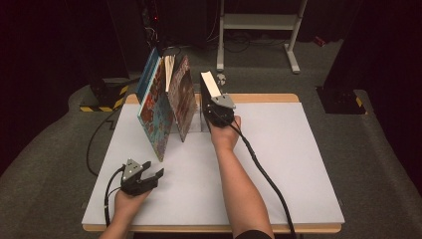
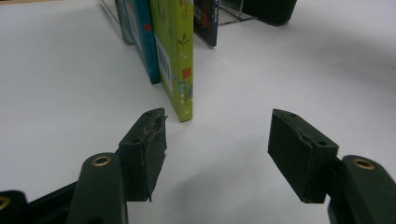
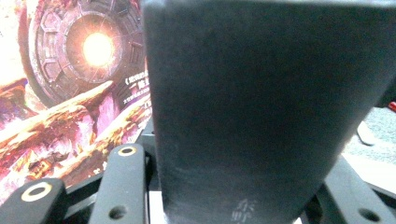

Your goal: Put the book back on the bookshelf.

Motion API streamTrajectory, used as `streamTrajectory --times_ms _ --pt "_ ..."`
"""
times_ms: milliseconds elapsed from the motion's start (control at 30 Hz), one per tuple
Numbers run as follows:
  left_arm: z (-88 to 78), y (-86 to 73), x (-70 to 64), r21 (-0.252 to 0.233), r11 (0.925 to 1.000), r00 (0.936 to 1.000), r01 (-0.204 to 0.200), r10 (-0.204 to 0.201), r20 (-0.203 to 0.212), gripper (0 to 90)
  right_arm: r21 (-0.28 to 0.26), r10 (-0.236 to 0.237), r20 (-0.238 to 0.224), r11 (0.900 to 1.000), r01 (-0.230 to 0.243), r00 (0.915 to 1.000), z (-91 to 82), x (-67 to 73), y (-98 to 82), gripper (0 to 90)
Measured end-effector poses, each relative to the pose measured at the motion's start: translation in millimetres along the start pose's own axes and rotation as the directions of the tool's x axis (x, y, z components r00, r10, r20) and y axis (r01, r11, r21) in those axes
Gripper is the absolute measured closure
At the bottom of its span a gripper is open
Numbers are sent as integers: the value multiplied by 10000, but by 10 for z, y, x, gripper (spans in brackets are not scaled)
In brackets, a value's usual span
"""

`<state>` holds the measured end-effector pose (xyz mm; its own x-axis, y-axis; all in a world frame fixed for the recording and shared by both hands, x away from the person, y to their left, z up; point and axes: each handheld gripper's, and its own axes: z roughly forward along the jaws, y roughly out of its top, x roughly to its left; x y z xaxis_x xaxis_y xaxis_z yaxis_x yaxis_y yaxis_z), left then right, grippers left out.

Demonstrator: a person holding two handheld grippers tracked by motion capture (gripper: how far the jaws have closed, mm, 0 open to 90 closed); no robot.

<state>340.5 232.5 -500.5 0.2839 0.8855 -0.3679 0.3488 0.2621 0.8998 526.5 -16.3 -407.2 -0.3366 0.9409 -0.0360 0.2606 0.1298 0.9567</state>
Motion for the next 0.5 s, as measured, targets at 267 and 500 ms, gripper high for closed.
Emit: streamTrajectory --times_ms 267,500 --pt "-1 -1 -1 -22 10000 10000 -6 6 -44 371 -192 -7 398 9998 15 9992 0 0 -20 525" --pt "-1 -1 -2 -47 10000 10000 22 -22 -43 372 -238 2 615 9997 13 9981 -2 23 -24 524"
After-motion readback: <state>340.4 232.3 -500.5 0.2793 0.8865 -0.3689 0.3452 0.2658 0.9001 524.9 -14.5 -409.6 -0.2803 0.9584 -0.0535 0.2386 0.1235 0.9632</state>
